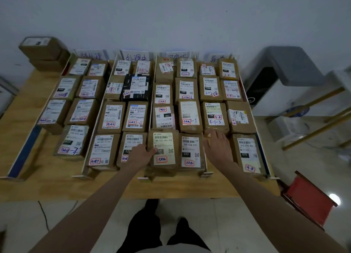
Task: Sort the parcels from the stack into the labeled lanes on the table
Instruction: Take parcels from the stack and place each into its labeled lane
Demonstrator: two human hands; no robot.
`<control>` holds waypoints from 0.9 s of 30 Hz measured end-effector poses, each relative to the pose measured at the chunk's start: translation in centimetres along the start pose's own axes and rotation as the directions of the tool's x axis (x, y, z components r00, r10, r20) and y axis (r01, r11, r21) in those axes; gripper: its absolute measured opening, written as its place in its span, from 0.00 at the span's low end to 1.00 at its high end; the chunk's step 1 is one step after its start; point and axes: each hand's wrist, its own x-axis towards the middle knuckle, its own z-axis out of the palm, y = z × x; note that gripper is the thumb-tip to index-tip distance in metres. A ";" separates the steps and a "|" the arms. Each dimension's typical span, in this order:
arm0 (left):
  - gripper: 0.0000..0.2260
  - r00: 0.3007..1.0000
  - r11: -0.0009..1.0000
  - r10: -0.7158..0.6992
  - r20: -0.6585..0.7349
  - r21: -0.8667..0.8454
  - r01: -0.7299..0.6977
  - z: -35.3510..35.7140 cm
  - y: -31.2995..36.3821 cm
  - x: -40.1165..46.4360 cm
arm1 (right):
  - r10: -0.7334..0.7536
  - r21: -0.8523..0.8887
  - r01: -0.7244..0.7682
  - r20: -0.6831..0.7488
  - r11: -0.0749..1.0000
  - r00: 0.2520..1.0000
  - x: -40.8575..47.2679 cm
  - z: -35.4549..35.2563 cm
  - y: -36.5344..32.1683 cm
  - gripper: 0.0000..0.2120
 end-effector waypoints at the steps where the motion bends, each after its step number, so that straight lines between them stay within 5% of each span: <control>1: 0.20 1.000 1.000 0.003 0.007 0.006 -0.003 0.1 0.0 0.2 | 0.005 0.000 -0.005 0.006 1.000 1.000 0.2 0.0 -0.1 0.18; 11: 0.22 0.999 0.993 -0.019 -0.026 0.114 0.022 1.6 0.1 1.6 | 0.022 -0.021 -0.021 0.071 1.000 0.997 1.5 1.2 -0.6 0.19; 15: 0.32 0.974 0.959 0.201 -0.101 0.225 -0.174 2.8 -0.2 0.6 | 0.023 -0.025 -0.021 0.070 0.999 0.997 1.8 1.5 -0.8 0.18; 20: 0.38 0.954 0.817 0.288 0.080 0.499 -0.288 4.6 -1.4 0.4 | 0.027 -0.013 -0.026 0.070 1.000 0.997 1.8 1.9 -0.6 0.18; 27: 0.38 0.948 0.756 0.307 0.084 0.583 -0.297 5.1 -1.6 2.0 | 0.027 -0.027 -0.025 0.076 0.999 0.997 1.3 2.8 -0.1 0.20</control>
